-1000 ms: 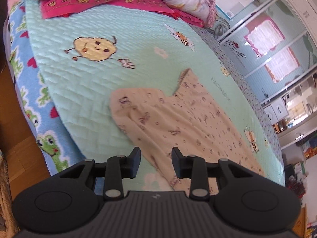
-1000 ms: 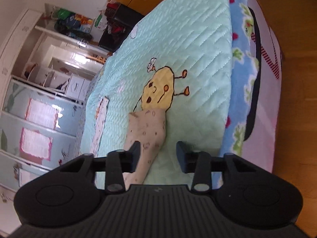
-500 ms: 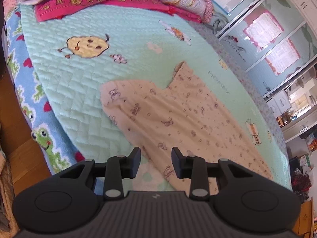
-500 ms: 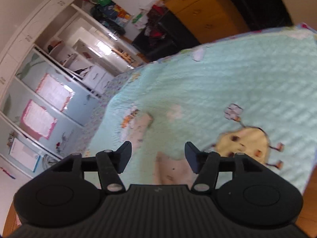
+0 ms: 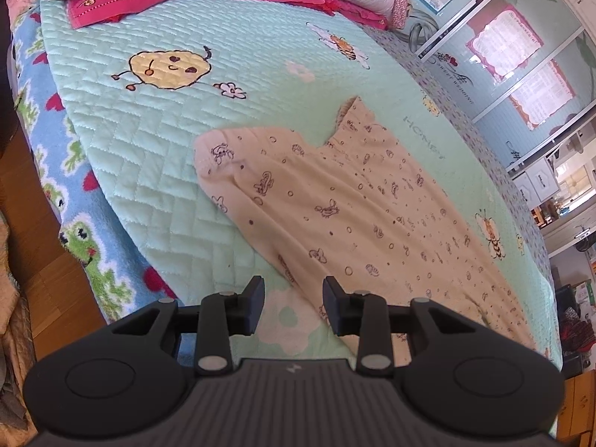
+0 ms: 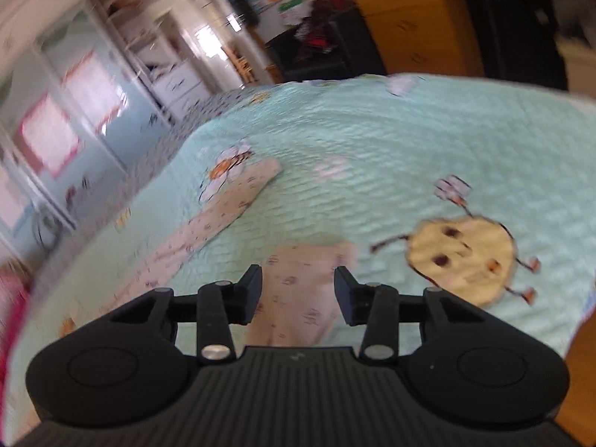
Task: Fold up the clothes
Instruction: 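Release the garment with the left gripper while the right gripper grasps a garment strip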
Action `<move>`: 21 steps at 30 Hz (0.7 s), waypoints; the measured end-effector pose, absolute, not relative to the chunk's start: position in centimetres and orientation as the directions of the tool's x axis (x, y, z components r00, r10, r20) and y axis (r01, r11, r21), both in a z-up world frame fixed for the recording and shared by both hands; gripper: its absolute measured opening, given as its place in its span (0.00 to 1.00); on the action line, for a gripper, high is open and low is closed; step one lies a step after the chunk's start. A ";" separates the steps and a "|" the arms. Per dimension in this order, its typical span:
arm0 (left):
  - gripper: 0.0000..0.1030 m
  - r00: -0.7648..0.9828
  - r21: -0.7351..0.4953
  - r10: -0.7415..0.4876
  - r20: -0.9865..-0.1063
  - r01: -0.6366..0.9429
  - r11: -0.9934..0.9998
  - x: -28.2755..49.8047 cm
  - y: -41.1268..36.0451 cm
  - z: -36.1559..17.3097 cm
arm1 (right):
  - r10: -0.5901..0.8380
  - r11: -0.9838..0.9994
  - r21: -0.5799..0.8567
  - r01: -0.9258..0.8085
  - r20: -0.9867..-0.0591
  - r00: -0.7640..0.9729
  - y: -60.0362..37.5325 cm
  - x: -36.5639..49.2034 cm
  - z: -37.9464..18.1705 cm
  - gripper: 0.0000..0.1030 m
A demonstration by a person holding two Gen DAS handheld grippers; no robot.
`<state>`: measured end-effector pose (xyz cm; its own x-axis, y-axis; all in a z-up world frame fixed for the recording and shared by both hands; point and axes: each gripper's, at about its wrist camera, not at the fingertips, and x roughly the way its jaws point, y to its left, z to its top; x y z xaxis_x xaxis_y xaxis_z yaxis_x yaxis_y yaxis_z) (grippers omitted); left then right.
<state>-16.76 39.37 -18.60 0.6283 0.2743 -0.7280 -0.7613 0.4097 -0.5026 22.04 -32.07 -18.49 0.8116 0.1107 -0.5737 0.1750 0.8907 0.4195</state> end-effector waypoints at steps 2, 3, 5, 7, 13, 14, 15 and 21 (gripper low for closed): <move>0.35 0.625 -0.502 0.277 -0.730 -0.765 0.403 -16.9 39.4 -18.7 | 0.072 0.932 0.323 0.163 -0.606 0.792 -29.3 24.0 -18.6 0.45; 0.35 0.624 -0.503 0.279 -0.730 -0.767 0.398 -16.9 39.5 -18.7 | 0.049 0.947 0.277 0.161 -0.622 0.782 -28.1 24.9 -18.9 0.45; 0.35 0.621 -0.503 0.282 -0.732 -0.770 0.392 -17.0 39.6 -18.8 | -0.002 0.962 0.205 0.183 -0.659 0.752 -26.7 26.7 -20.2 0.45; 0.35 0.620 -0.505 0.284 -0.732 -0.773 0.385 -17.2 39.9 -18.9 | -0.055 0.967 0.143 0.213 -0.695 0.717 -26.0 28.2 -21.8 0.37; 0.36 0.623 -0.527 0.289 -0.727 -0.776 0.345 -18.0 41.1 -19.6 | -0.025 0.896 0.328 0.300 -0.637 0.771 -30.8 23.7 -21.2 0.02; 0.36 0.626 -0.531 0.287 -0.725 -0.774 0.345 -17.9 41.2 -19.8 | -0.034 0.871 0.369 0.324 -0.613 0.789 -32.2 21.6 -20.5 0.02; 0.36 0.629 -0.535 0.285 -0.723 -0.771 0.345 -17.9 41.4 -19.9 | -0.041 0.843 0.413 0.344 -0.589 0.807 -33.7 19.5 -19.9 0.02; 0.36 0.646 -0.556 0.267 -0.715 -0.757 0.344 -17.5 41.9 -20.7 | -0.021 0.691 0.552 0.467 -0.631 0.776 -41.4 11.8 -24.1 0.02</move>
